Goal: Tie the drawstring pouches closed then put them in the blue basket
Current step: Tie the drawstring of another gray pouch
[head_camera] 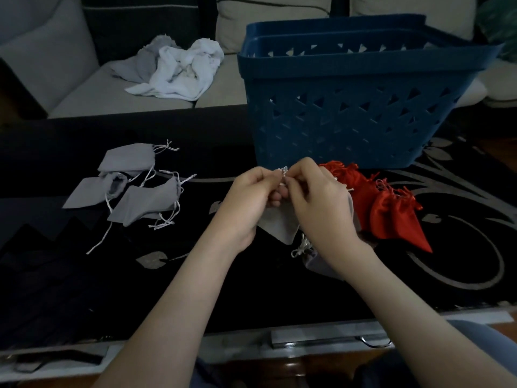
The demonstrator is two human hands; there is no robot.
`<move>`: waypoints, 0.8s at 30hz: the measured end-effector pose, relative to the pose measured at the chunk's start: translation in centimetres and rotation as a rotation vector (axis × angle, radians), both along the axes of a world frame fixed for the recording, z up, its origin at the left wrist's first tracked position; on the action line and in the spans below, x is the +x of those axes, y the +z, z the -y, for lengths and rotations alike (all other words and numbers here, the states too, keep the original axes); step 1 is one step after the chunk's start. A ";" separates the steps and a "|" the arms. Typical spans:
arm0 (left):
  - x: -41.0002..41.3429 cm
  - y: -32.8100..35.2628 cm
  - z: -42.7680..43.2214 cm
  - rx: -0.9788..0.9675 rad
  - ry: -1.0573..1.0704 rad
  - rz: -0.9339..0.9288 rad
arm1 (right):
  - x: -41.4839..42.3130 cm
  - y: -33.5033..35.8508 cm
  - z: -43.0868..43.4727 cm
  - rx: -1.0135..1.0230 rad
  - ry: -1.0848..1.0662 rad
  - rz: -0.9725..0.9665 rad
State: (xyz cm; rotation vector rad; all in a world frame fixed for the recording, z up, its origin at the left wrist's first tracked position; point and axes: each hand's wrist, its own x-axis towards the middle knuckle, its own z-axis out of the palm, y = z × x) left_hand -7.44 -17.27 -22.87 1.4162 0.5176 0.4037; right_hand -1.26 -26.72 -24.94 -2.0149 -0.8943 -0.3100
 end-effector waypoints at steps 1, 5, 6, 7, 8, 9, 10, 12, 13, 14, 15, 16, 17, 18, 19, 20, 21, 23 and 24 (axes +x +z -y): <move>0.0 0.1 -0.1 -0.022 -0.006 -0.004 | 0.0 0.0 0.0 0.002 0.001 0.009; -0.1 0.6 -0.3 -0.102 -0.040 -0.048 | 0.1 0.7 0.4 0.064 0.076 -0.087; -0.1 0.6 -0.4 -0.098 -0.054 -0.051 | 0.1 0.9 0.5 0.080 0.097 -0.135; -0.2 0.6 -0.4 -0.091 -0.063 -0.046 | 0.2 1.2 0.6 0.102 0.119 -0.203; -0.2 0.6 -0.4 -0.086 -0.064 -0.034 | 0.4 1.5 0.6 0.121 0.148 -0.287; -0.2 0.6 -0.2 -0.083 -0.058 -0.020 | 0.7 1.6 0.7 0.134 0.187 -0.373; -0.2 0.6 -0.1 -0.079 -0.045 -0.003 | 1.0 1.8 0.8 0.133 0.234 -0.450; -0.2 0.6 0.1 -0.069 -0.021 0.032 | 1.4 1.8 0.8 0.116 0.314 -0.527; -0.2 0.6 0.1 -0.065 -0.014 0.046 | 1.4 1.6 0.8 0.120 0.330 -0.536; -0.2 0.6 0.1 -0.062 -0.007 0.057 | 1.4 1.5 0.7 0.134 0.332 -0.546; -0.2 0.7 0.1 -0.065 0.002 0.065 | 1.3 1.3 0.7 0.151 0.325 -0.563; -0.2 0.7 0.1 -0.077 0.010 0.071 | 1.3 1.3 0.7 0.166 0.317 -0.586; -0.2 0.8 0.2 -0.100 0.012 0.077 | 1.3 1.2 0.7 0.183 0.307 -0.609; -0.1 0.8 0.3 -0.132 0.009 0.082 | 1.3 1.2 0.7 0.198 0.295 -0.628; 0.0 0.9 0.4 -0.167 0.004 0.086 | 1.5 1.2 0.8 0.206 0.282 -0.638; 0.0 0.9 0.5 -0.205 -0.001 0.087 | 1.5 1.3 0.8 0.206 0.271 -0.641; 0.0 1.0 0.6 -0.249 -0.010 0.089 | 1.6 1.3 0.9 0.198 0.264 -0.640; 0.0 1.1 0.7 -0.326 -0.032 0.098 | 1.7 1.5 1.0 0.170 0.264 -0.625; -0.1 1.1 0.6 -0.337 -0.041 0.101 | 1.7 1.5 1.0 0.161 0.263 -0.616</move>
